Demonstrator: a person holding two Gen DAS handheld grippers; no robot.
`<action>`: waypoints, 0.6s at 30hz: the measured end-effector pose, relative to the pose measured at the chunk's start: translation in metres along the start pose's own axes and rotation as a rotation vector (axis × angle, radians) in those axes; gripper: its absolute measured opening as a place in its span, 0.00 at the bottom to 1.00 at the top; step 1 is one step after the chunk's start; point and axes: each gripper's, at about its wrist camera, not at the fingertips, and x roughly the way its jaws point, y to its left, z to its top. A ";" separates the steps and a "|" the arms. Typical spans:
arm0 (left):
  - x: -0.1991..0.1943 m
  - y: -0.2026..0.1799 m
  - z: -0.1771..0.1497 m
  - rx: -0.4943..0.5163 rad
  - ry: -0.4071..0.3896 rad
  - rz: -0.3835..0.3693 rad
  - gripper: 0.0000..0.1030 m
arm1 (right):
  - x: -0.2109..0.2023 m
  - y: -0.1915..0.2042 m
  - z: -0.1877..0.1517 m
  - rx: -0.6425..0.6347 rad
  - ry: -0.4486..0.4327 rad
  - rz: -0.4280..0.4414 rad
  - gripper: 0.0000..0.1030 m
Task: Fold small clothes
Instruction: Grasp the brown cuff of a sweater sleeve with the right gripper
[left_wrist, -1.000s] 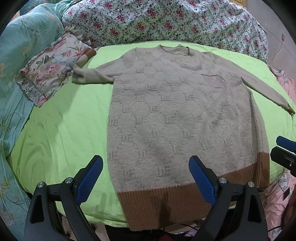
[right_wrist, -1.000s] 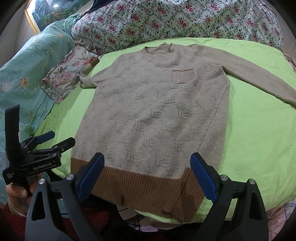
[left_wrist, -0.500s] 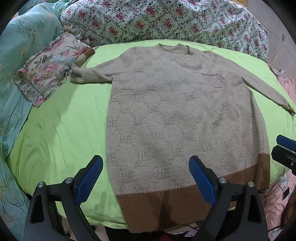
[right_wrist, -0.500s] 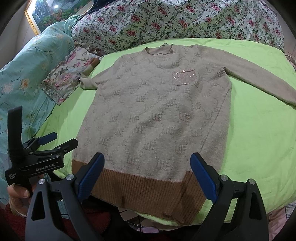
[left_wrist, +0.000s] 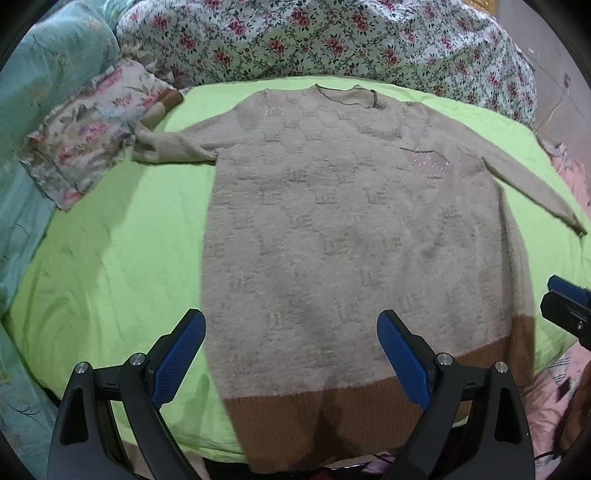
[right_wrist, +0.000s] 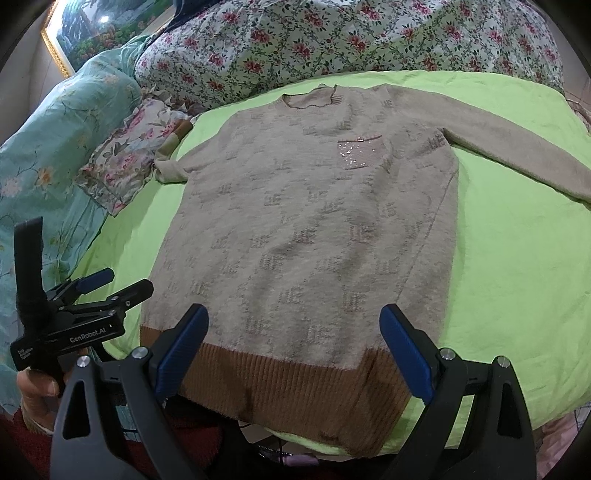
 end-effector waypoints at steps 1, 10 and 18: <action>0.003 0.002 0.002 -0.009 0.014 -0.016 0.92 | -0.002 -0.005 0.000 -0.003 -0.025 0.003 0.91; 0.026 0.011 0.022 -0.019 0.102 0.040 0.92 | -0.040 -0.130 -0.006 0.349 -0.132 -0.080 0.91; 0.040 -0.002 0.031 0.018 0.092 0.047 0.92 | -0.070 -0.287 0.016 0.639 -0.283 -0.277 0.67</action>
